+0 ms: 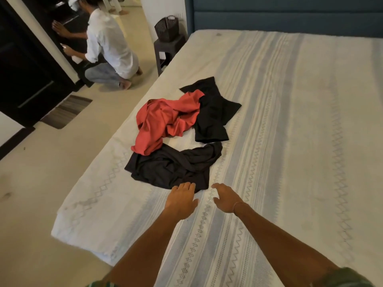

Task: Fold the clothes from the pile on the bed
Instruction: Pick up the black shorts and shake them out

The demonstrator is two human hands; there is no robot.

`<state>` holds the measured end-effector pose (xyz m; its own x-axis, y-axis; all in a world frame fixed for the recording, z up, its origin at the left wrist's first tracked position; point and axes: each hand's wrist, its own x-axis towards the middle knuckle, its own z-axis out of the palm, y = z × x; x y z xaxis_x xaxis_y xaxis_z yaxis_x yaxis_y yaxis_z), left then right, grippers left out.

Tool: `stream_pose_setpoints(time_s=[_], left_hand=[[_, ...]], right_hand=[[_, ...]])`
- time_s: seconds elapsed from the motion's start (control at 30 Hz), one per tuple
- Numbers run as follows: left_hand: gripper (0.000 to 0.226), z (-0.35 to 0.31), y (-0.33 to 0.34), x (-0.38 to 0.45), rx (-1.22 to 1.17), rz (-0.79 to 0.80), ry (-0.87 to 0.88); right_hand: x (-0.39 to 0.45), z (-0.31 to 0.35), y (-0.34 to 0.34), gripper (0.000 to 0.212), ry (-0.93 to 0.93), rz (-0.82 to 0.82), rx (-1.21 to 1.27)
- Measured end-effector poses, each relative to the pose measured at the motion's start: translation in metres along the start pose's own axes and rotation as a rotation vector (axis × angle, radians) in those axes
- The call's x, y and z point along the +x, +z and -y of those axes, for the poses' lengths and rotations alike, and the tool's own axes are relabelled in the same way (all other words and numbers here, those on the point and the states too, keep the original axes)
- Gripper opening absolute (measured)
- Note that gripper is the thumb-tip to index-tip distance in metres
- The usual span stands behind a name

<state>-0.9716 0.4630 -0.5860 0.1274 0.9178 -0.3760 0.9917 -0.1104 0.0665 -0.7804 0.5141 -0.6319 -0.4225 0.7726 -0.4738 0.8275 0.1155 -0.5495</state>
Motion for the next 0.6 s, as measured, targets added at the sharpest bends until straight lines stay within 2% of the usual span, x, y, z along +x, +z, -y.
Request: stream_pose_setpoints(time_s=[0.2, 0.3, 0.4, 0.47, 0.53, 0.6], left_hand=[[0.056, 0.005, 0.037, 0.038, -0.15, -0.002, -0.056], [0.042, 0.008, 0.048, 0.056, -0.238, 0.007, -0.093], [0.023, 0.013, 0.056, 0.067, -0.336, 0.074, -0.155], [0.022, 0.018, 0.057, 0.07, -0.429, 0.081, -0.197], [0.021, 0.021, 0.055, 0.073, -0.535, 0.037, -0.23], [0.024, 0.02, 0.047, 0.075, -0.726, -0.063, -0.284]], right_hand=[[0.063, 0.002, 0.038, 0.064, 0.082, -0.003, 0.278], [0.087, 0.007, 0.053, 0.071, 0.112, -0.045, 0.474], [0.102, 0.008, 0.062, 0.056, 0.17, -0.075, 0.587], [0.106, 0.008, 0.062, 0.032, 0.178, -0.089, 0.557], [0.101, 0.008, 0.057, 0.013, 0.113, -0.105, 0.57], [0.089, 0.012, 0.045, 0.008, 0.023, -0.109, 0.642]])
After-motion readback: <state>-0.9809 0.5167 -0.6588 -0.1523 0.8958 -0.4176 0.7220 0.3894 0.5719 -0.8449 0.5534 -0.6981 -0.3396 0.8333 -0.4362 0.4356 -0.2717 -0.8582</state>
